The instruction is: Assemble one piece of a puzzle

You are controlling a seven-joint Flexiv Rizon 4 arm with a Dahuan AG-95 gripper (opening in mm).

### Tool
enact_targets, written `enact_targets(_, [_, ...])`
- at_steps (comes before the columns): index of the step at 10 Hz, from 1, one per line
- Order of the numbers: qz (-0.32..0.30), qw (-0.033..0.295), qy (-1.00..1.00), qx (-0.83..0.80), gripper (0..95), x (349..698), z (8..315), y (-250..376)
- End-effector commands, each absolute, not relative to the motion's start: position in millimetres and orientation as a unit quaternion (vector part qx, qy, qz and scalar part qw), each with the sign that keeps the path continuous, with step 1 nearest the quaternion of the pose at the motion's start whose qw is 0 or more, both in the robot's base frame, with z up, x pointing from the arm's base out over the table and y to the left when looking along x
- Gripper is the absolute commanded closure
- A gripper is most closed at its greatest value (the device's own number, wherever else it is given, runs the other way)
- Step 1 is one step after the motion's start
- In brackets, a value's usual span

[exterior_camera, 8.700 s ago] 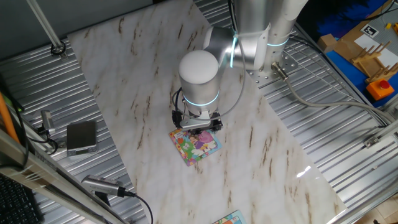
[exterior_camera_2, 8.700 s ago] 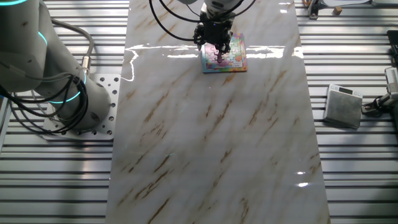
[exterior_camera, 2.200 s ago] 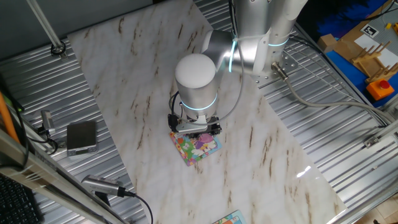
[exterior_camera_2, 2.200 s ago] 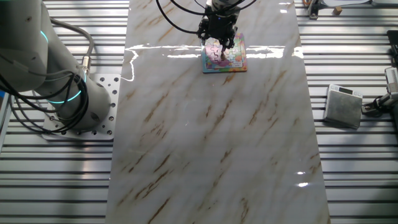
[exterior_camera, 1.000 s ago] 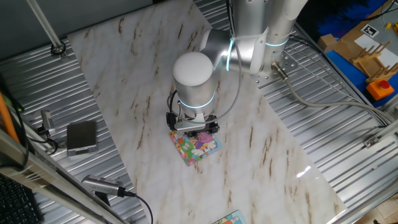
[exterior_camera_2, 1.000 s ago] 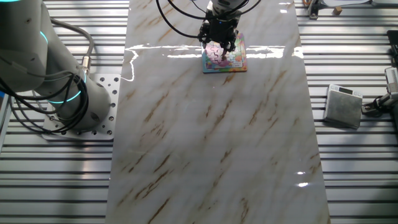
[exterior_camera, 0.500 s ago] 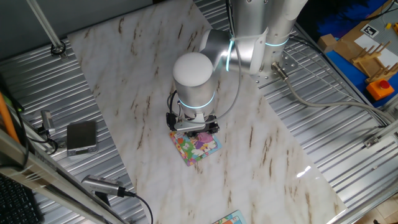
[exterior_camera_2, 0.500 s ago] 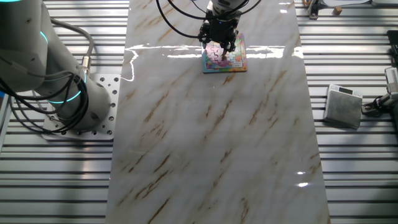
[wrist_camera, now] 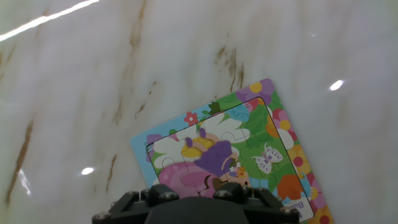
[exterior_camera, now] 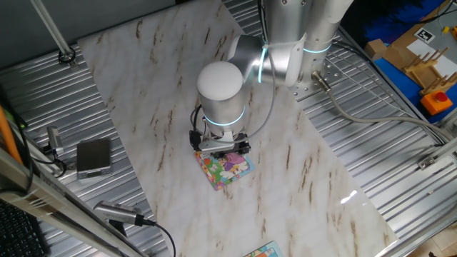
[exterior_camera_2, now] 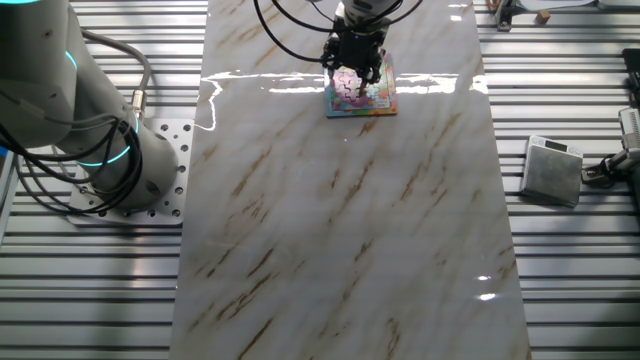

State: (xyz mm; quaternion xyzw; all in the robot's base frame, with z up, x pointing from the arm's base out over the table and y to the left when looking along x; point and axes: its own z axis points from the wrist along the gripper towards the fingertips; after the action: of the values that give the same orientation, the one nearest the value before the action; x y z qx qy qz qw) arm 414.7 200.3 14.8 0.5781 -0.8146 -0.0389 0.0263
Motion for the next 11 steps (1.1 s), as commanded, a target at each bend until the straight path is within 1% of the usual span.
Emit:
enact_targets(1, [-0.039,0.026,-0.812,0.581,38.0,414.5,14.3,200.0])
enact_targets(11, [-0.041,0.024,-0.811,0.584,38.0,412.6,13.9,199.7])
